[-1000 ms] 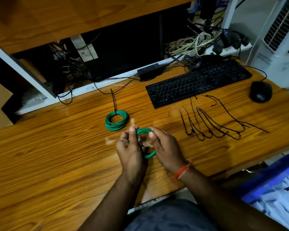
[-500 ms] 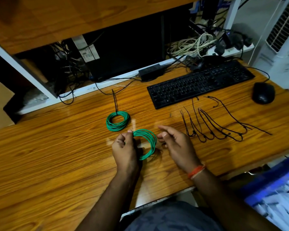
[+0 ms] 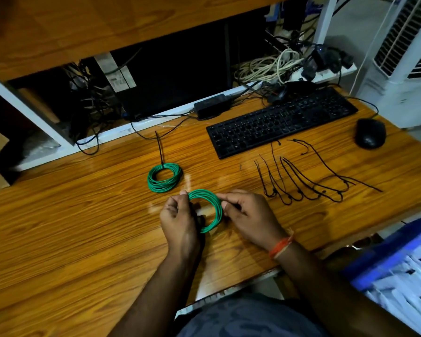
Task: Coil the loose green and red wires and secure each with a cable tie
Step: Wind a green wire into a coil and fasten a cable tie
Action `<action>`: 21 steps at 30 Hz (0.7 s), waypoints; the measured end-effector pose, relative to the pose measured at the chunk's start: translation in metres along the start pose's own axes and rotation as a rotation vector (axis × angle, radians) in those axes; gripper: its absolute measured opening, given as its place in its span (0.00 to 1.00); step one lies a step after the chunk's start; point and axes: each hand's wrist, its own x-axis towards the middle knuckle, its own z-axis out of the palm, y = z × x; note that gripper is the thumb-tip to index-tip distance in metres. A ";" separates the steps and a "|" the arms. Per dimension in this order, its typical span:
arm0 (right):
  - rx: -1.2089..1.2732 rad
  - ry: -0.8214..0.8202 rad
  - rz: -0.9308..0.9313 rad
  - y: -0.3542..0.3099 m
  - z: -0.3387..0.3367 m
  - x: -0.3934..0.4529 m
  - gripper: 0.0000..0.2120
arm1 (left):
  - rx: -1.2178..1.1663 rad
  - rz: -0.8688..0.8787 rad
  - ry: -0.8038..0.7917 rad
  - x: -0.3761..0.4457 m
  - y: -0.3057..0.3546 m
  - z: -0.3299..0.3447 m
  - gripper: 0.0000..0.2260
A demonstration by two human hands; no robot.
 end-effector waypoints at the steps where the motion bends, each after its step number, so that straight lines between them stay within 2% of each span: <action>1: -0.017 -0.006 -0.003 -0.002 0.002 -0.002 0.15 | -0.003 0.000 0.001 0.000 0.000 0.000 0.16; 5: -0.104 -0.055 0.032 -0.006 0.002 -0.008 0.15 | 0.029 0.026 -0.005 0.001 -0.006 -0.004 0.17; 8: -0.180 0.022 0.024 -0.004 -0.011 -0.013 0.13 | 0.059 0.029 -0.038 0.000 -0.011 -0.004 0.16; 15: -0.417 0.226 0.159 0.020 -0.055 -0.019 0.09 | 0.212 0.067 -0.144 0.005 -0.023 -0.001 0.17; 21: -0.603 0.264 0.209 0.031 -0.057 -0.019 0.10 | 0.310 0.114 -0.217 0.002 -0.024 0.003 0.17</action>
